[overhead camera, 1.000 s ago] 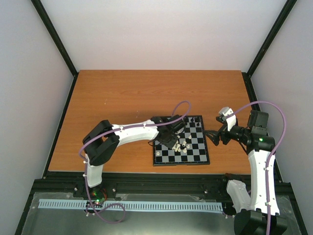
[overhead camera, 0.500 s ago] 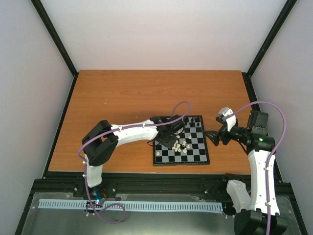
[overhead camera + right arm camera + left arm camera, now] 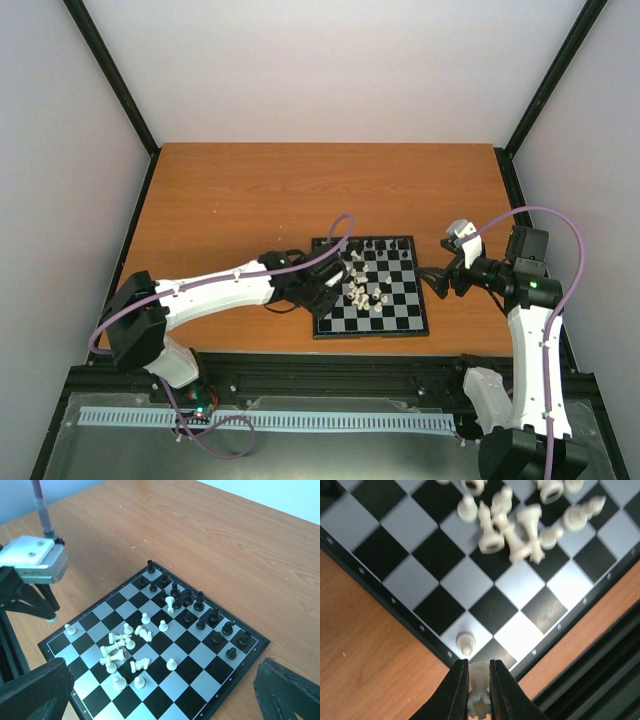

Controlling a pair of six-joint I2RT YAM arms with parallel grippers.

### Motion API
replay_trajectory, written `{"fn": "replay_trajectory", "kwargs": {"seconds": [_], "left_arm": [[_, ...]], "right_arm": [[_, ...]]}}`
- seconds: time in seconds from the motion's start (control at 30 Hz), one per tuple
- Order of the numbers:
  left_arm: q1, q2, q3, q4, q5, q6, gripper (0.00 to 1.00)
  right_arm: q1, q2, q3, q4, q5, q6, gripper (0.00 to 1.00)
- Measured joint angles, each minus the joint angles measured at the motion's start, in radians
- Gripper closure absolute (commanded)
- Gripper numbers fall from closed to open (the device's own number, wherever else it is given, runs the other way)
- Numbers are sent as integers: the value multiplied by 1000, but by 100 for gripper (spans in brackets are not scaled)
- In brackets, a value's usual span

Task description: Set up the chess pieces on the board

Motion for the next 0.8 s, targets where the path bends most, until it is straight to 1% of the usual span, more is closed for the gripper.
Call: {"fn": "replay_trajectory", "kwargs": {"seconds": [0.23, 0.8], "left_arm": [[-43, -11, -80, -16, 14, 11, 89], [-74, 82, -82, 10, 32, 13, 89]], "right_arm": [[0, 2, 0, 0, 0, 0, 0], [0, 2, 0, 0, 0, 0, 0]]}}
